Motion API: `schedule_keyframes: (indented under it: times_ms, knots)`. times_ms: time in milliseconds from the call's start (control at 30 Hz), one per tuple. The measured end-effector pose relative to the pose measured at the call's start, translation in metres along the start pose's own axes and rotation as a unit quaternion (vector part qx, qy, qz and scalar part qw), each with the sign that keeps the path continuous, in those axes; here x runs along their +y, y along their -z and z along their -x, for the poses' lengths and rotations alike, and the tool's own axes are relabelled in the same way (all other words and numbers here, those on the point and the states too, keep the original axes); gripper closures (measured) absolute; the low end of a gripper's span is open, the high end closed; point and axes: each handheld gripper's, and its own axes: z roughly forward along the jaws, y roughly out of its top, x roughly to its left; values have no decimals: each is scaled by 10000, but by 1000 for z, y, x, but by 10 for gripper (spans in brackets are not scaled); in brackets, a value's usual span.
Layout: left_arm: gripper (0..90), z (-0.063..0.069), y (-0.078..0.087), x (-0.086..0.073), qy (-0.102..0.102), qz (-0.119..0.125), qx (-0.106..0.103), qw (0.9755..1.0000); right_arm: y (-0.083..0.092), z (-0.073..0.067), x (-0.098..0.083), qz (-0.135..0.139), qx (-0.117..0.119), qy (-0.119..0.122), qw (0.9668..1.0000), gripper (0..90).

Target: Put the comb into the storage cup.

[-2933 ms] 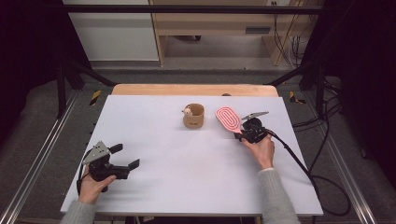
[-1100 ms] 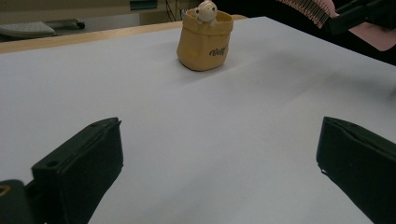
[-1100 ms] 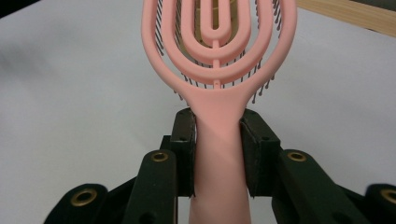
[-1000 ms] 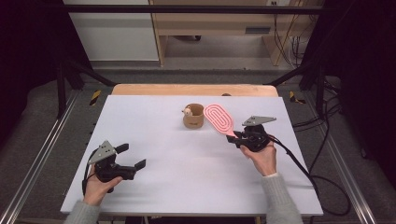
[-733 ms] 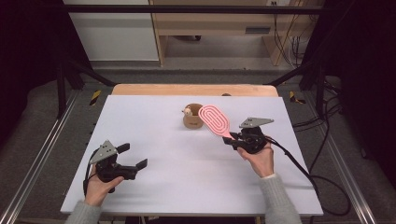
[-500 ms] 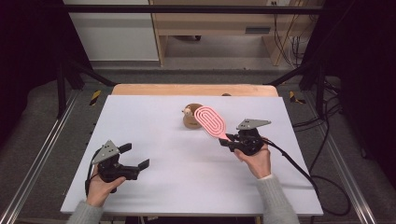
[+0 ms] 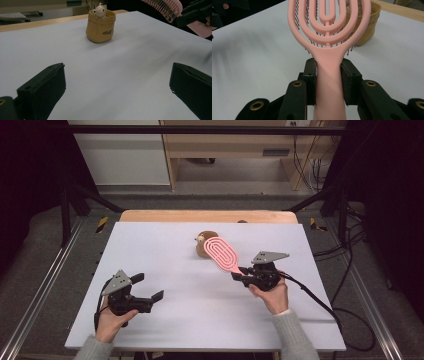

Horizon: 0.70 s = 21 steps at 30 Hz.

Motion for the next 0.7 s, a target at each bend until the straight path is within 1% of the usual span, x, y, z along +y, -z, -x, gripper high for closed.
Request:
schedule_keyframes:
  times_ms: [133,400,467,700]
  knots:
    - [5,2,-2,3,22,5,2,10000,-1,-6,-1,-26,16,60,10000,694]
    - [5,8,-8,8,67,-35,-34,10000,-4,-19,-1,-46,148,167,9997,694]
    - [5,9,-10,9,86,-49,-54,9999,-4,-22,-1,-17,215,171,9996,694]
    - [5,13,-13,18,102,5,-129,9999,-3,-27,-3,65,283,184,9994,694]
